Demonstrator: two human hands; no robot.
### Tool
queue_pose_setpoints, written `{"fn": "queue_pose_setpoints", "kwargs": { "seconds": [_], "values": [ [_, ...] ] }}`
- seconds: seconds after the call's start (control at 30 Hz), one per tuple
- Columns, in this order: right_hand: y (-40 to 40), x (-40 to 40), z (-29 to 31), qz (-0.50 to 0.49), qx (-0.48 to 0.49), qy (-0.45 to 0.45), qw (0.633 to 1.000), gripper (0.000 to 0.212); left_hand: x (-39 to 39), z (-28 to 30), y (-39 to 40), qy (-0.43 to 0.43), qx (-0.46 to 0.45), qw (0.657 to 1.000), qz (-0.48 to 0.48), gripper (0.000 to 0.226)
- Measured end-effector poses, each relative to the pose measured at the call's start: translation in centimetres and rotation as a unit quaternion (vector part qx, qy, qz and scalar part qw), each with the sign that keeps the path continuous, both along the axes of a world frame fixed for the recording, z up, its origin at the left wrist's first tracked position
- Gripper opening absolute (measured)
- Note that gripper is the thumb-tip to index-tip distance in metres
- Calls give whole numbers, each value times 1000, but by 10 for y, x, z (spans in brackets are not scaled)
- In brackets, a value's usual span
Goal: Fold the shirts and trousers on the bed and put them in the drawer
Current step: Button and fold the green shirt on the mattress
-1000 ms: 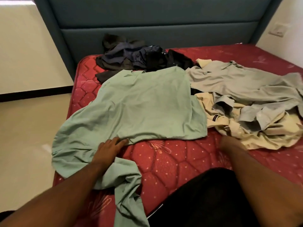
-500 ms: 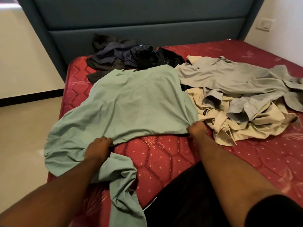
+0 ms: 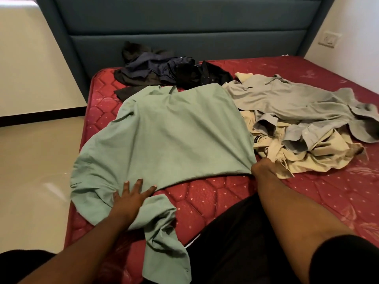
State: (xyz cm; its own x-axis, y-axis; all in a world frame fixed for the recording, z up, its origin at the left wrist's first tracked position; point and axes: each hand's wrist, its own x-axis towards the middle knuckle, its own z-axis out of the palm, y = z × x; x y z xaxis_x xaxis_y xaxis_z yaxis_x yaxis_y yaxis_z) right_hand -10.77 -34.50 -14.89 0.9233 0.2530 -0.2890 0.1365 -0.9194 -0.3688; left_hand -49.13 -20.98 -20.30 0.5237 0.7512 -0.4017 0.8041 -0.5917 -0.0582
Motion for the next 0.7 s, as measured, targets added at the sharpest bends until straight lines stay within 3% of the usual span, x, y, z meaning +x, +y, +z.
{"fn": "queue_pose_setpoints", "kwargs": {
  "seconds": [0.1,0.2,0.27,0.33,0.4,0.47,0.53,0.6,0.67,0.7],
  "values": [
    [5,-23,3,79,-88,-102,988,46,3,15,-11,5,-41,999,-7,54],
    [23,-49,0,295,-82,-211,928,38,4,31,-7,8,-75,997,0,53],
    [34,-64,-7,409,-49,-117,904,35,7,44,2,-27,-55,998,4,46],
    [42,-69,-10,375,-86,-71,920,36,5,55,19,-146,-41,987,55,41],
    [53,-69,-8,327,-145,-138,924,43,-2,61,45,-313,-15,939,141,47],
    [63,-77,-4,350,-170,-202,899,44,-12,63,74,-425,55,886,177,49],
    [90,-97,-7,411,-124,-208,879,41,-26,64,114,-422,124,870,221,37],
    [125,-125,-15,476,-52,-182,859,38,-40,65,153,-381,130,863,306,34],
    [158,-157,-24,527,40,-136,838,40,-53,60,194,-374,62,831,406,45],
    [173,-174,-27,545,74,-117,827,47,-57,59,208,-402,1,789,466,51]
  ]
}}
